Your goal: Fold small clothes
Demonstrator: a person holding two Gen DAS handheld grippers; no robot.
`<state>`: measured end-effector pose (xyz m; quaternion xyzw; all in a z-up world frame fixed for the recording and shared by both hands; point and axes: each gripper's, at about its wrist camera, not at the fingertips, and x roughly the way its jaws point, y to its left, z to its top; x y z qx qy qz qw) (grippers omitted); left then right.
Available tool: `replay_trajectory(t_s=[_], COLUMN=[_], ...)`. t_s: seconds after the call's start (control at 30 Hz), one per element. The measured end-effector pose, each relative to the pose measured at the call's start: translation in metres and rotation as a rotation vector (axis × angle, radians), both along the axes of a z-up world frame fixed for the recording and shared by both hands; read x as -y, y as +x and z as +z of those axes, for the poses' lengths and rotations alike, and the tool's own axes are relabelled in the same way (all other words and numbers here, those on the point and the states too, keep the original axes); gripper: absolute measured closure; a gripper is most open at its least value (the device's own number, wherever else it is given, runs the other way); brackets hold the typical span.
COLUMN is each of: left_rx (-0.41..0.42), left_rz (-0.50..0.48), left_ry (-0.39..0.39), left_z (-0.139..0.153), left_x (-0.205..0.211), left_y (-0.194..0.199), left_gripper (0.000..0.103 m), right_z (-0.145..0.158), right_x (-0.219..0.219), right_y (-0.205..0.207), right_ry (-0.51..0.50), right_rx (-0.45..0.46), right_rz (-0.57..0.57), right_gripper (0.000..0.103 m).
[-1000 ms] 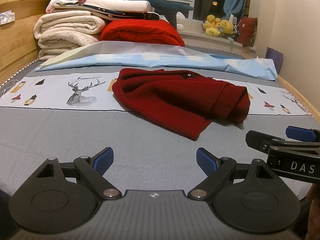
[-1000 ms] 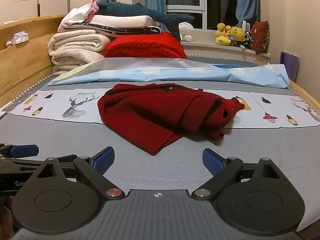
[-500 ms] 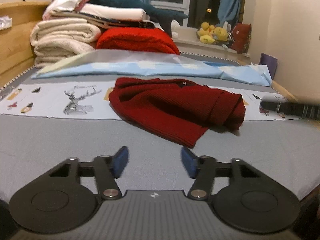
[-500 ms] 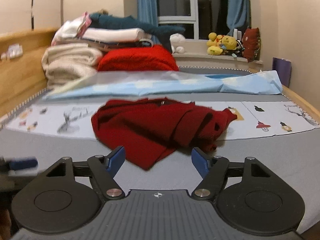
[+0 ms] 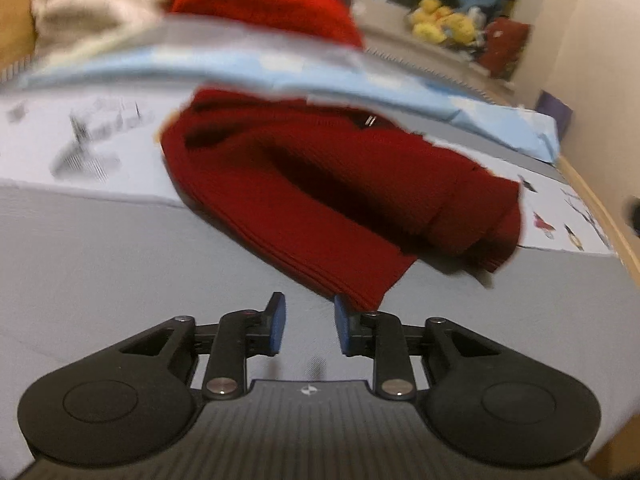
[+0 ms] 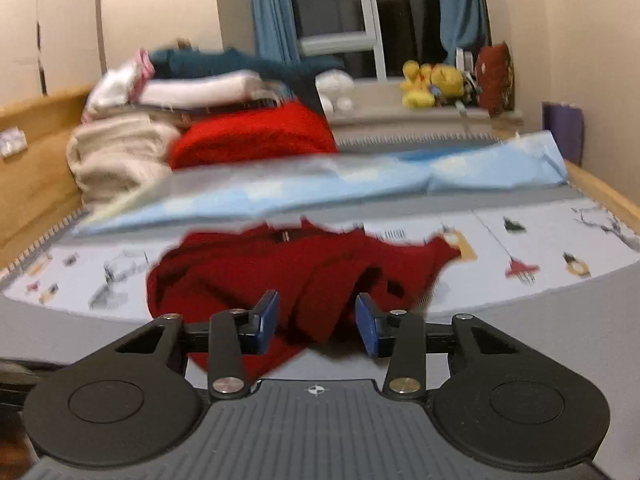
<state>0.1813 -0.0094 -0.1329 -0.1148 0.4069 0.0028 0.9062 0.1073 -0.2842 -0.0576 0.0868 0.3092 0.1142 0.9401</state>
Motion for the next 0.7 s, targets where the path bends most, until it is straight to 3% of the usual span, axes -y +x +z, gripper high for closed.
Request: replay_trajectory(t_s=[0.1, 0.17, 0.27, 0.3, 0.37, 0.43, 0.57, 0.7], left_rx=[-0.099, -0.152, -0.128, -0.129, -0.134, -0.152, -0.109, -0.081], left_rz=[0.089, 0.132, 0.152, 0.149, 0.132, 0.096, -0.041, -0.17], left_ry=[-0.089, -0.127, -0.046, -0.015, -0.01, -0.018, 0.034, 0.104], left_z=[-0.035, -0.054, -0.065, -0.066, -0.065, -0.058, -0.022, 0.02], left_x=[0.003, 0.006, 0.02, 0.026, 0.028, 0.022, -0.008, -0.07], left_y=[0.046, 0.07, 0.093, 0.1, 0.108, 0.109, 0.083, 0.037], left_gripper=[0.05, 0.049, 0.048, 0.05, 0.078, 0.091, 0.094, 0.094], right_z=[-0.004, -0.004, -0.004, -0.006, -0.009, -0.011, -0.016, -0.023], right_x=[0.001, 0.006, 0.014, 0.018, 0.024, 0.029, 0.04, 0.056], right_y=[0.008, 0.013, 0.02, 0.023, 0.028, 0.031, 0.036, 0.039], right_ry=[-0.017, 0.017, 0.036, 0.044, 0.065, 0.084, 0.107, 0.113], right_rx=[-0.021, -0.031, -0.046, -0.057, -0.079, -0.094, -0.119, -0.153], right_rz=[0.009, -0.001, -0.034, -0.047, -0.074, -0.098, -0.168, -0.267], right_gripper=[0.058, 0.058, 0.057, 0.057, 0.057, 0.057, 0.057, 0.055])
